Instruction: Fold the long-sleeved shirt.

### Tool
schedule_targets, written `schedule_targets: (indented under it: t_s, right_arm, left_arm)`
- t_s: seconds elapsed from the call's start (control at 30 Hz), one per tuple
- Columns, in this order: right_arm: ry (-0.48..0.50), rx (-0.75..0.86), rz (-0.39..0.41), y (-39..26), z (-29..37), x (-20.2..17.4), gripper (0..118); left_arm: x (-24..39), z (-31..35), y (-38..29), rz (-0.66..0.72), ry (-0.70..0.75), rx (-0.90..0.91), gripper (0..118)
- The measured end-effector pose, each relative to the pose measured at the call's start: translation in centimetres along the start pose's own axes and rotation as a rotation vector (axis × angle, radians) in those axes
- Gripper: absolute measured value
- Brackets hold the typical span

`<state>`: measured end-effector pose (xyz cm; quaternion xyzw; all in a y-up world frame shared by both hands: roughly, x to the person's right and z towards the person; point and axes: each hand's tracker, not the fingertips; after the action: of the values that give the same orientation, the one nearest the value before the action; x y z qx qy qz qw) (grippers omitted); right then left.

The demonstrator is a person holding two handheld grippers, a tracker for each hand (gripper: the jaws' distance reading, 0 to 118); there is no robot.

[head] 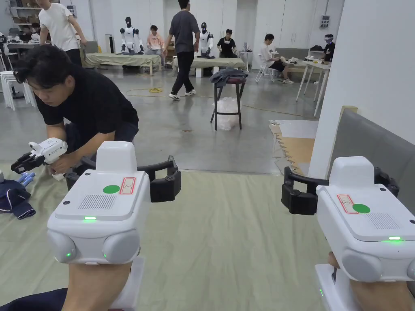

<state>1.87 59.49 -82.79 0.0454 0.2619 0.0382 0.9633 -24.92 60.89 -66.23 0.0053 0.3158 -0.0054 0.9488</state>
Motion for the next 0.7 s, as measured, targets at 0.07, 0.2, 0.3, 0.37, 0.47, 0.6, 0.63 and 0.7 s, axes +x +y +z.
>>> schedule_targets:
  t_s: [0.07,0.2,0.3,0.37,0.47,0.6,0.63,0.7]
  right_arm:
    - [-0.003,0.002,-0.005,0.1,0.0,0.1,118]
    - [-0.030,0.022,-0.003,0.3,0.3,0.2,118]
    - [-0.003,0.031,-0.001,0.5,0.7,0.2,83]
    - [-0.024,0.023,0.020,0.5,0.7,0.0,5]
    - [-0.023,0.034,0.006,0.3,1.2,-0.3,0]
    - [-0.013,0.024,0.011,-0.1,1.2,-1.5,0]
    - [0.003,0.022,0.006,-0.1,1.1,-2.1,0]
    - [0.052,0.035,0.015,-0.2,1.2,-4.3,0]
  left_arm:
    - [0.0,0.0,0.0,0.000,0.003,0.003,110]
    - [-0.1,0.1,-0.1,-0.005,0.000,0.009,106]
    - [0.0,0.2,-0.2,-0.023,-0.018,0.014,76]
    - [0.0,0.2,-0.2,-0.022,-0.026,0.007,24]
    - [0.0,0.6,-0.7,-0.032,-0.005,0.028,3]
    - [-0.5,0.6,-1.3,-0.057,-0.001,-0.013,2]
    - [-1.0,0.8,-1.5,-0.037,0.013,-0.026,2]
    - [-2.2,1.3,-2.0,-0.039,0.031,-0.026,2]
